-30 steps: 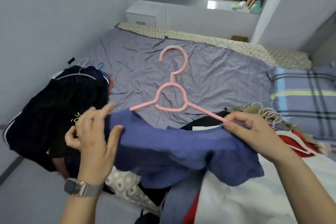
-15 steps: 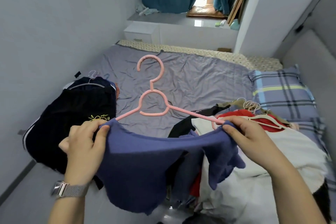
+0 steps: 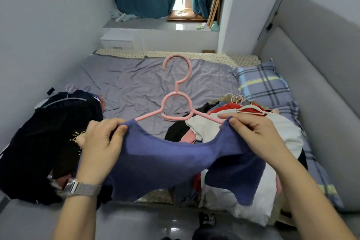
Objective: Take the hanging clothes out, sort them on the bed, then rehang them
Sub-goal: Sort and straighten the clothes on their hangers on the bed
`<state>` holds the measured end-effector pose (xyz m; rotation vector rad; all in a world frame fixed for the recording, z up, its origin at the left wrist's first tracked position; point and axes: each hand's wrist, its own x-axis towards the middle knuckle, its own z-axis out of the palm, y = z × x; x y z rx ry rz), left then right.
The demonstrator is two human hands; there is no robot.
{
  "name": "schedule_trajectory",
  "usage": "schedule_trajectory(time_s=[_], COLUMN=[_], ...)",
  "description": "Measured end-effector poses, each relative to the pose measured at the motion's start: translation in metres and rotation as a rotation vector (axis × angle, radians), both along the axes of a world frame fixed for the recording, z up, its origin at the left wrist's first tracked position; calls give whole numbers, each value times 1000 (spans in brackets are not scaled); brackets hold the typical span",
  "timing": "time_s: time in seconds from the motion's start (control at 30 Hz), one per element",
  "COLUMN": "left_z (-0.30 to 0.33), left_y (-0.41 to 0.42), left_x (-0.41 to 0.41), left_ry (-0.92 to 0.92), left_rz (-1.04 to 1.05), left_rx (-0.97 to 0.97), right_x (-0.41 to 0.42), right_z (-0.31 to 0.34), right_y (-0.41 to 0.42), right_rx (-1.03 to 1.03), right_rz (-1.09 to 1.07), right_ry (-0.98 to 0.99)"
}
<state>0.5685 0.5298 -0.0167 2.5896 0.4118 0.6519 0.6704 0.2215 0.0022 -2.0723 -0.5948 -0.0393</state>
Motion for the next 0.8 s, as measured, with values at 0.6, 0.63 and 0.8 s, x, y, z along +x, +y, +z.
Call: schedule_trajectory(time_s=[0.6,0.63,0.8], left_z=[-8,-16,-74], left_y=[-110,-119,-170], left_x=[89,103,172], left_ry=[-79,-41,177], left_rz=[-437,-450,-484], left_rx=[-417,-376,-264], right_x=[22,34,101], right_z=[28,15,-60], right_y=[-175,-181,-219], right_rx=[-360,-371,-419], right_rz=[-361,-380,-407], right_ry=[-22,-8,88])
